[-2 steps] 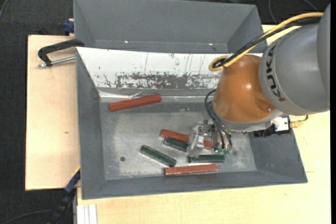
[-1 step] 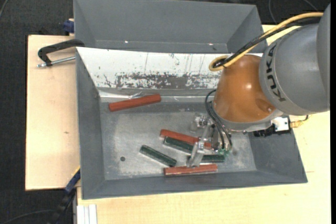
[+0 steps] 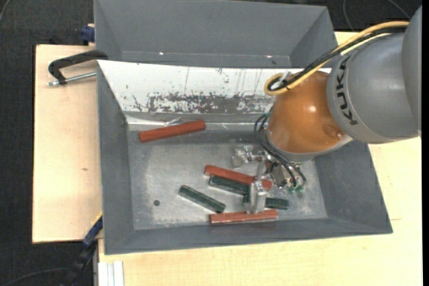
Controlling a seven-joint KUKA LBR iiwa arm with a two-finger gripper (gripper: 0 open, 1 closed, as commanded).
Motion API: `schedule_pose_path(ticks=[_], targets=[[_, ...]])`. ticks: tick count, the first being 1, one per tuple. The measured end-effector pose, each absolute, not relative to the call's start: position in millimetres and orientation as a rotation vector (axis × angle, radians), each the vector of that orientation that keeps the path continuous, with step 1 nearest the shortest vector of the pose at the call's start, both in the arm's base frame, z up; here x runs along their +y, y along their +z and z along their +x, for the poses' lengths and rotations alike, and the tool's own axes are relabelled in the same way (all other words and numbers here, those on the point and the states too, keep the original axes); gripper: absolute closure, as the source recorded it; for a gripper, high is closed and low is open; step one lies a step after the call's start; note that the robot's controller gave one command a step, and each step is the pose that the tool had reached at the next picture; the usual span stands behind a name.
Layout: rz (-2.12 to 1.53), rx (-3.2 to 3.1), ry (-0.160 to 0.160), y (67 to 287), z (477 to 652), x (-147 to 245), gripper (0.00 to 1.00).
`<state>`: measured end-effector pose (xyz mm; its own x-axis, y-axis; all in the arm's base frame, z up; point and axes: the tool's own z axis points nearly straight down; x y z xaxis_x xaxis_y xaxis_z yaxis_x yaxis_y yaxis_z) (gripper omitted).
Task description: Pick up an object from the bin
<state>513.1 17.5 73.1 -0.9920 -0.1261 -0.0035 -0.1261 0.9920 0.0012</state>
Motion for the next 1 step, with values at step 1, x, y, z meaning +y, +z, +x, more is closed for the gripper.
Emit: schedule_pose_path(ticks=[1], targets=[[-0.193,3.125,0.002,76.0,515.4,17.5,1.0]])
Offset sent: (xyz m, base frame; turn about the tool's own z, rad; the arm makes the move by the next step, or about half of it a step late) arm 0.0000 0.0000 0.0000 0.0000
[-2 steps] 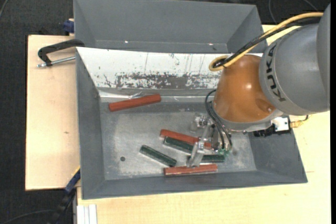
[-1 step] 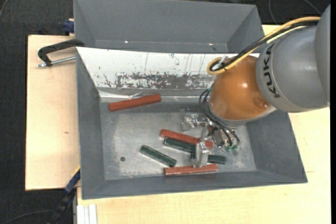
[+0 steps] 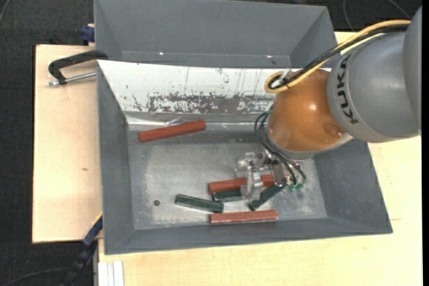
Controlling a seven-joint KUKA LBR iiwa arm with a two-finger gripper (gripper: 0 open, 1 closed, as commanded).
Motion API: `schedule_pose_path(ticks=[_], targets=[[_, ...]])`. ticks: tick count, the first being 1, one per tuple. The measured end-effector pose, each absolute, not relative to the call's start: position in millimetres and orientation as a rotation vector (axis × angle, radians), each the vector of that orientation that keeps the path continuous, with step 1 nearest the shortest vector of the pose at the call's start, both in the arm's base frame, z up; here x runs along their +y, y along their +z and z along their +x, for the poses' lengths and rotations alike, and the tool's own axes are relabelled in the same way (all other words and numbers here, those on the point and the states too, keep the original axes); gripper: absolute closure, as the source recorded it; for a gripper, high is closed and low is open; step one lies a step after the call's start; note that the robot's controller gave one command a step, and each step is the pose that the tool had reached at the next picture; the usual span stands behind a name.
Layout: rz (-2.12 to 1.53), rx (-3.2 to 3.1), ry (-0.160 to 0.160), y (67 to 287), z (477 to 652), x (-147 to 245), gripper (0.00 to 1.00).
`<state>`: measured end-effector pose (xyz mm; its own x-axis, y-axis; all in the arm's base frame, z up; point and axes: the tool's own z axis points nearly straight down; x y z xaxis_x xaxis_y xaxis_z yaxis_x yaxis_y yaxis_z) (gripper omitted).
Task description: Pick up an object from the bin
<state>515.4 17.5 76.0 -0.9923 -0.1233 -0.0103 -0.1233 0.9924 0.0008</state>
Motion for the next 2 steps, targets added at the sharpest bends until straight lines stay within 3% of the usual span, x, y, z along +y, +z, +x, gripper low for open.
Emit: schedule_pose_path(ticks=[1,2], targets=[[-0.499,3.09,-0.006,115.9,557.6,-37.0,1.0],[-0.516,3.083,-0.004,232.8,564.4,-33.1,1.0]])
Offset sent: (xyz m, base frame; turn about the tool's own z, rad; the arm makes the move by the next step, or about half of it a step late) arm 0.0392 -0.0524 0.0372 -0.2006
